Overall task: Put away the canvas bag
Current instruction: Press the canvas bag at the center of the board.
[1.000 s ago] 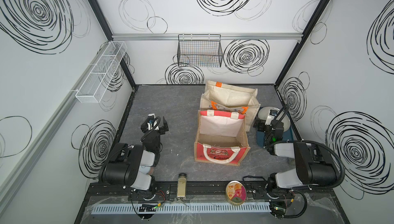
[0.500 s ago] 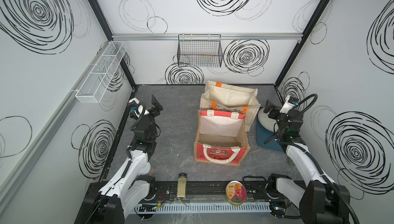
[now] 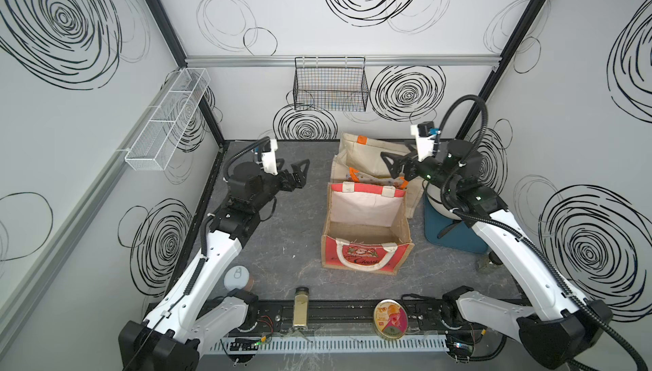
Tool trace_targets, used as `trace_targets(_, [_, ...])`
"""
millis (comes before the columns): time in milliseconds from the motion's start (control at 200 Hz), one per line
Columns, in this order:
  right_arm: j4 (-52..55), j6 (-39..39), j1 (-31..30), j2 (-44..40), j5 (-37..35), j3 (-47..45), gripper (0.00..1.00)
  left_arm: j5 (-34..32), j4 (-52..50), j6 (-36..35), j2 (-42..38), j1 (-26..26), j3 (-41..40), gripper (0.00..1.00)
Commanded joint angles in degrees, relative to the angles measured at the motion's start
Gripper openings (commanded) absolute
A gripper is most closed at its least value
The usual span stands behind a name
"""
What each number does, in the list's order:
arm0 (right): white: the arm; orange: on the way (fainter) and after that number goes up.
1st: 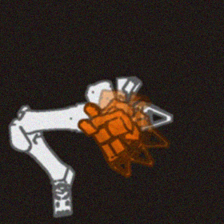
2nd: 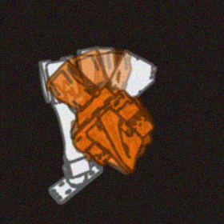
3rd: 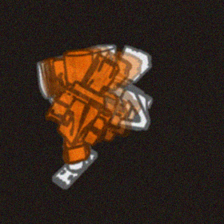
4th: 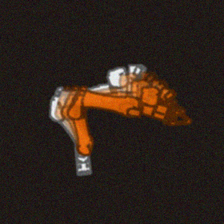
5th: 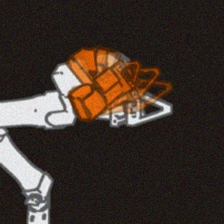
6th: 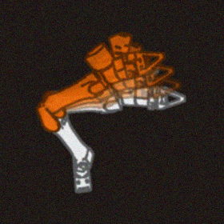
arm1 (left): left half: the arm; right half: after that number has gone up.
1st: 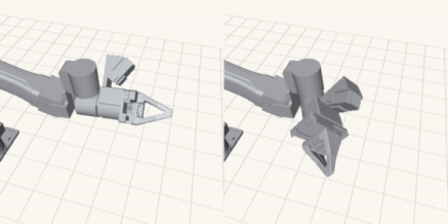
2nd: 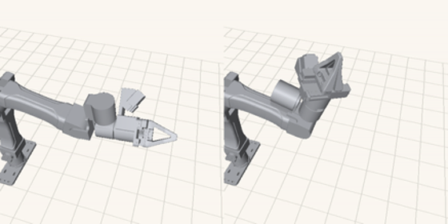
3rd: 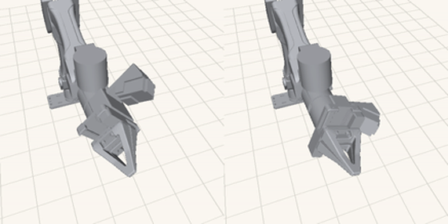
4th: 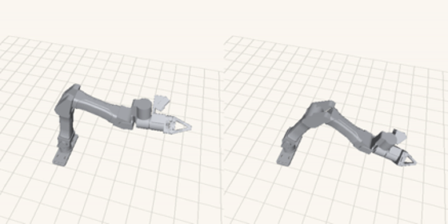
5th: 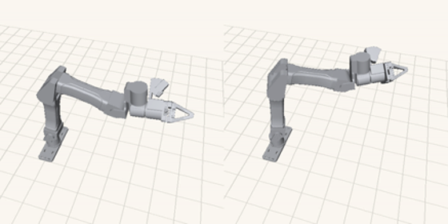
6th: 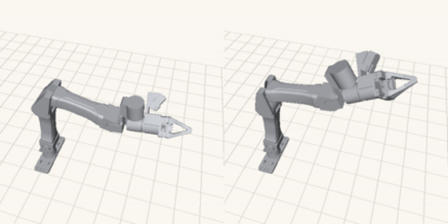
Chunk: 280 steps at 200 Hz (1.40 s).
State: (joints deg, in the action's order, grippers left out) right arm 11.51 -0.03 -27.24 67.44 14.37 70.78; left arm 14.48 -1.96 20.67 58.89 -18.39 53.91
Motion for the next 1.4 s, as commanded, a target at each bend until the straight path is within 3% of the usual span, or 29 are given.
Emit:
trace_targets(0, [12.7,-5.6,-8.6,3.9,-2.0,4.5,1.0,6.1,-6.6,-5.3,0.5,-4.7,1.0,0.99])
trace_targets(170, [17.6,-7.7,-20.2,7.5,-1.6,8.2,0.99,10.7,-3.2,-1.2,0.0,-5.2,-3.5,1.0])
trace_targets(410, [23.4,-5.8,-30.4,8.7,-2.9,7.8,0.93,15.0,-1.3,0.9,-3.9,-4.7,-7.4,0.97])
trace_targets(490, [24.0,-4.4,-31.8,7.6,-3.3,6.5,0.91,15.0,-1.2,3.4,-5.0,-1.8,-8.6,0.93])
trace_targets(620, [24.9,-3.9,-35.4,6.2,-6.0,4.4,0.84,23.0,7.2,11.7,-6.8,4.2,-13.4,0.89])
trace_targets(666, [25.7,-4.0,-36.7,6.4,-6.9,3.9,0.81,24.4,7.9,12.4,-7.1,4.7,-14.1,0.83])
trace_targets(776, [27.4,-3.3,-38.2,6.1,-7.9,2.7,0.76,24.5,6.3,11.2,-8.1,4.0,-14.2,0.82])
trace_targets(1001, [27.4,-3.0,-39.1,3.8,-11.3,-1.4,0.56,26.9,5.2,8.7,-9.7,2.6,-14.4,0.78])
trace_targets(1156, [30.4,-3.0,-39.2,2.7,-14.9,-2.7,0.55,28.4,4.3,7.0,-9.5,2.1,-14.8,0.75])
trace_targets(1206, [30.9,-3.1,-39.3,1.9,-15.9,-3.3,0.47,28.9,2.9,5.2,-9.6,1.4,-14.4,0.72])
trace_targets(1241, [30.4,-3.5,-39.3,1.2,-16.2,-4.1,0.41,27.7,0.1,2.7,-9.5,0.5,-13.6,0.72])
trace_targets(1311, [27.8,-4.7,-39.3,-0.2,-16.9,-6.2,0.38,21.7,-5.8,-3.9,-8.8,-3.9,-11.0,0.74])
trace_targets(1366, [24.7,-6.0,-39.2,-0.9,-17.2,-7.8,0.24,18.0,-7.8,-6.7,-7.5,-7.8,-9.7,0.76])
trace_targets(1396, [23.5,-6.2,-39.1,-1.0,-17.6,-8.3,0.23,17.6,-7.6,-7.5,-6.6,-9.5,-9.4,0.76])
